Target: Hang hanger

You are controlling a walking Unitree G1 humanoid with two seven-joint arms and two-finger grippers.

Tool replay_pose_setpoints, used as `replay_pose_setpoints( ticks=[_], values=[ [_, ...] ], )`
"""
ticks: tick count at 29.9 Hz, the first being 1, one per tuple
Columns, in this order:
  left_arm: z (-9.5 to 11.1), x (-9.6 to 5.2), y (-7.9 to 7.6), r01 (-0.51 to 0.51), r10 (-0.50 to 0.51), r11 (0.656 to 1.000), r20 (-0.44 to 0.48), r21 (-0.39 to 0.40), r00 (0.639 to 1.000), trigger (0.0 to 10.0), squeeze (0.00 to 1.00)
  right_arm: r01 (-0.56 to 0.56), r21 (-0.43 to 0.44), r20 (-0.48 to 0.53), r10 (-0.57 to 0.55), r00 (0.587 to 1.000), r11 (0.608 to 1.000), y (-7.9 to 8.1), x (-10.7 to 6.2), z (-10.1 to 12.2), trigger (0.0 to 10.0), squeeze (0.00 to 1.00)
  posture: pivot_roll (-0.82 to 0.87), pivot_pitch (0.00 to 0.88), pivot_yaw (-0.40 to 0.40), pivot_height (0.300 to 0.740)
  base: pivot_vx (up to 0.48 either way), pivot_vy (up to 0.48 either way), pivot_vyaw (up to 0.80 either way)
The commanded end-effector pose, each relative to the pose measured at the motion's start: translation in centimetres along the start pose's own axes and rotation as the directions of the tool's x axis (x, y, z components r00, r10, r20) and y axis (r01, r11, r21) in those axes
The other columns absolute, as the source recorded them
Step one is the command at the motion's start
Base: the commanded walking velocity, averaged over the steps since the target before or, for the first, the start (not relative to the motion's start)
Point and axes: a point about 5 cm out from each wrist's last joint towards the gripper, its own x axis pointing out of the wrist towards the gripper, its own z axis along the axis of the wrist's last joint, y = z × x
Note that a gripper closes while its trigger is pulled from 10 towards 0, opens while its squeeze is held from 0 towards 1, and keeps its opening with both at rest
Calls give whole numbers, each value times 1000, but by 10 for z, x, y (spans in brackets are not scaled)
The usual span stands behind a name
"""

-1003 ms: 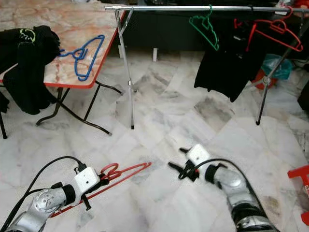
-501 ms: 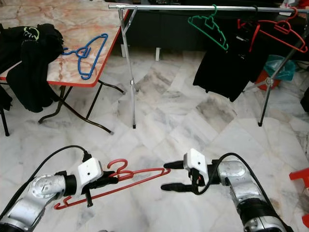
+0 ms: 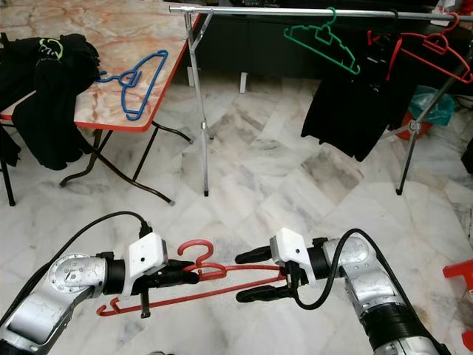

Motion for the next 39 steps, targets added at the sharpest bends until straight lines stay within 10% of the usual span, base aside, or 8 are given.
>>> replay_pose_setpoints(
  ticks=[1,6,8,11,39],
  values=[
    [5,2,-7,40,-40,999,19,-6,999,10000,0,-30,-13,8,31,1000,999,4,2,6,10000,0,34,105,-54,740,0,0,0],
    [11,6,-12,65,-64,998,30,-19,997,10000,0,-41,-6,6,41,999,999,8,5,7,10000,0,32,103,-54,740,0,0,0],
    [12,6,-12,63,-62,998,33,-30,998,10000,0,-40,11,13,40,999,999,8,7,7,1961,0,34,103,-54,740,0,0,0],
    [14,6,-12,64,-64,998,25,-26,998,10000,0,-56,27,11,56,998,998,11,8,6,0,0,38,104,-55,740,0,0,0],
    [23,4,-6,39,-38,999,40,-36,998,10000,0,-69,54,-60,72,996,996,20,17,-6,0,0,38,112,-53,740,0,0,0]
  ],
)
